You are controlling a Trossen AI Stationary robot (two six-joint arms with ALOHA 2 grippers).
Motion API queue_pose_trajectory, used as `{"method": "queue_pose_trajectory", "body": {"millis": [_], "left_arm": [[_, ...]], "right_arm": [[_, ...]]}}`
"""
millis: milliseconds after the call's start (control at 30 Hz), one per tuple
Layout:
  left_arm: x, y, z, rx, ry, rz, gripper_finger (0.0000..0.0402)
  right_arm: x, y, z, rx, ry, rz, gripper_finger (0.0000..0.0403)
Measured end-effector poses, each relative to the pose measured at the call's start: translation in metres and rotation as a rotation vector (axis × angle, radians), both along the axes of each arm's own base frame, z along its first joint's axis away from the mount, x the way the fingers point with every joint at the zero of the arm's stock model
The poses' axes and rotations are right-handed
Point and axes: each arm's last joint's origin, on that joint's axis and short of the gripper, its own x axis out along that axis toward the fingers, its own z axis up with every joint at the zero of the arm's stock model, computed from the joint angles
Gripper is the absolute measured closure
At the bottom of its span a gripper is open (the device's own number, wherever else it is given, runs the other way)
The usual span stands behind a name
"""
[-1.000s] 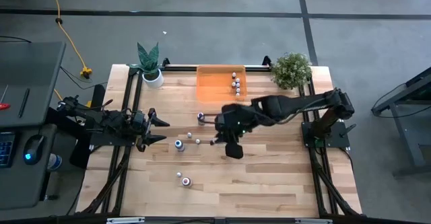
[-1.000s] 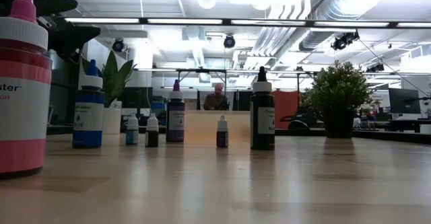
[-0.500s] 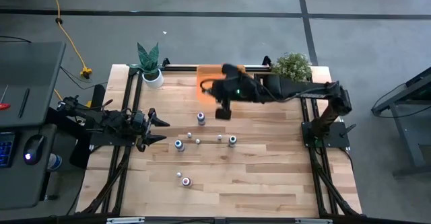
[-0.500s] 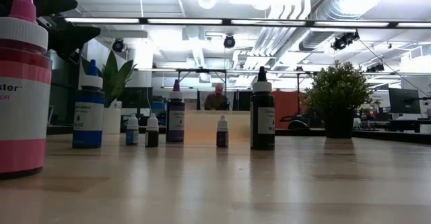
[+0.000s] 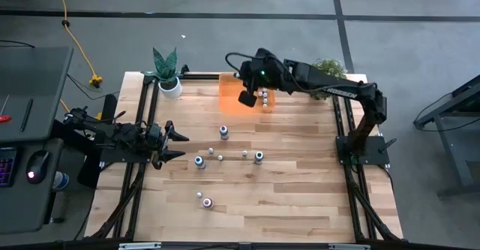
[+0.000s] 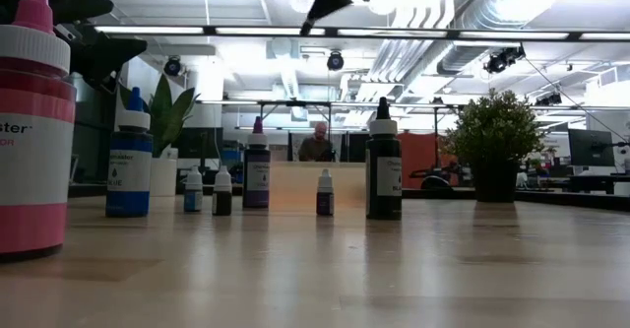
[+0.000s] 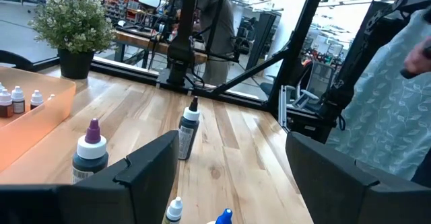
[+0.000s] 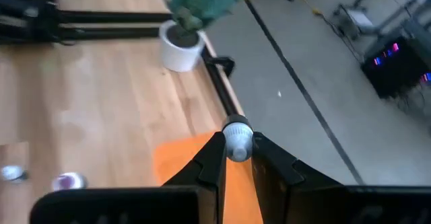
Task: Pick & Place food coloring
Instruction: Put the small black food coloring bottle into the orange bin
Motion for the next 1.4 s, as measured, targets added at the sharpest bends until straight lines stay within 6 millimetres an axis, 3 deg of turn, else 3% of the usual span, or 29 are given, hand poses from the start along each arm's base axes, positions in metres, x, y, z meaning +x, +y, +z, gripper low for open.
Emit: {"method": "queue_pose_trajectory", "body": {"millis": [133,300,467,833,1133,1400], "left_arm": [[0.000,0.000,0.000,0.000,0.000,0.000,0.0130],[0.000,0.000,0.000,0.000,0.000,0.000,0.0130],[0.000,0.000,0.000,0.000,0.000,0.000,0.0130],[0.000,0.000,0.000,0.000,0.000,0.000,0.0130],[0.000,0.000,0.000,0.000,0.000,0.000,0.0130],[0.000,0.000,0.000,0.000,0.000,0.000,0.0130]], "right_arm": [[0.002,-0.031,-0.019,0.084,0.034,-0.077,0.0357],[0.008,-0.070,-0.063,0.266,0.120,-0.199,0.0354],[0.018,-0.092,-0.104,0.421,0.178,-0.266,0.0355],[0.032,-0.096,-0.165,0.654,0.323,-0.284,0.0354],[0.017,-0.107,-0.177,0.678,0.400,-0.383,0.0353],[0.007,-0.114,-0.203,0.699,0.435,-0.431,0.0351]]}}
